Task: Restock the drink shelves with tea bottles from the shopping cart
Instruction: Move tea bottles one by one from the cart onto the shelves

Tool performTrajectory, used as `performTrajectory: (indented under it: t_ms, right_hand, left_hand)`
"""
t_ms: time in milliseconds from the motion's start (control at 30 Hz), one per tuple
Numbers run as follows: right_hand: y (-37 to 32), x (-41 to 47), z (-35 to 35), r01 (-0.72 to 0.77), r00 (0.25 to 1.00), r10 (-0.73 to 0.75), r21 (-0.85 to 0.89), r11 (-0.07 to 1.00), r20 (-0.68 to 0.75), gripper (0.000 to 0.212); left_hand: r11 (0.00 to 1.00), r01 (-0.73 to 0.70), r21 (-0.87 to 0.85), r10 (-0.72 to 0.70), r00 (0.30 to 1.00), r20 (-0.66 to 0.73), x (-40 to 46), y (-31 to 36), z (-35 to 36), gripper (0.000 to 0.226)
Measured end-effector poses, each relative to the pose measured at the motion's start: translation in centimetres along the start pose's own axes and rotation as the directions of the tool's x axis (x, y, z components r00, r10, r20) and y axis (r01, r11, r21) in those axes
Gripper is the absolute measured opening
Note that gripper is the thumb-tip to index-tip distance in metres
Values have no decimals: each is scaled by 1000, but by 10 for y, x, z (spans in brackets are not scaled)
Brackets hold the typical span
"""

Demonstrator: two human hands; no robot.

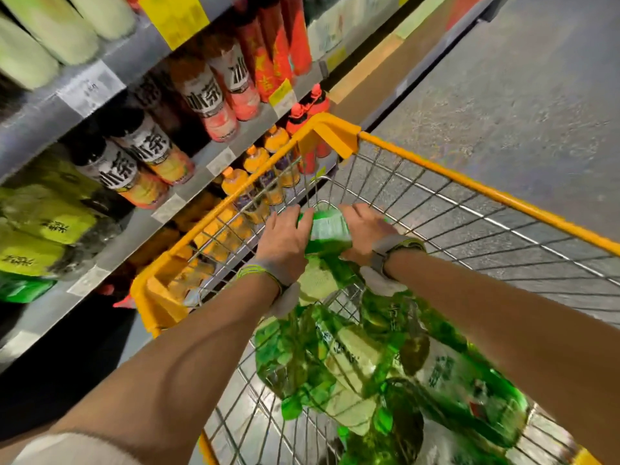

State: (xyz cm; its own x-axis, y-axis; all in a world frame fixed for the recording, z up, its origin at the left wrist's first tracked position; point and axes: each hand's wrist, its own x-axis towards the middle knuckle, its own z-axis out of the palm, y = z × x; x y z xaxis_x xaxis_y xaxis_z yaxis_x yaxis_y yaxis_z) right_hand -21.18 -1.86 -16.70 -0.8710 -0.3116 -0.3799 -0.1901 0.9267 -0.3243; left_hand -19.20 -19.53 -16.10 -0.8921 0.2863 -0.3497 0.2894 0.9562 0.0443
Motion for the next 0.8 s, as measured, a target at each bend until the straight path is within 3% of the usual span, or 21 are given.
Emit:
performTrajectory:
  t_ms: [200,300,400,600,700,800]
  right_hand:
    - [-10,5,6,18,996,-36,-200,980,-82,68]
    - [-11,-1,-1,27,997,-40,-191,981,-61,55]
    - [-16,-13,-11,66,994,-87,-287,956,-62,72]
    - [-38,-44,-50,38,994,-61,-245,969,-87,68]
    - [-65,-78,-74,1,986,-56,-332,943,-157,73]
    - [-88,-106,-97,-8,990,-47,-378,926,-136,77]
  left_hand:
    - [997,75,37,-76,997,28,3,5,-3,84]
    - [995,67,75,-69,997,23,-6,8,-9,84]
    - [995,75,71,-76,997,9,-15,8,-20,82]
    - [998,57,4,-57,998,-35,-40,1,-52,82]
    - [1000,5,1,-5,998,-56,-71,-4,-81,87]
    - [1000,1,-30,-2,999,-37,-100,-6,-110,94]
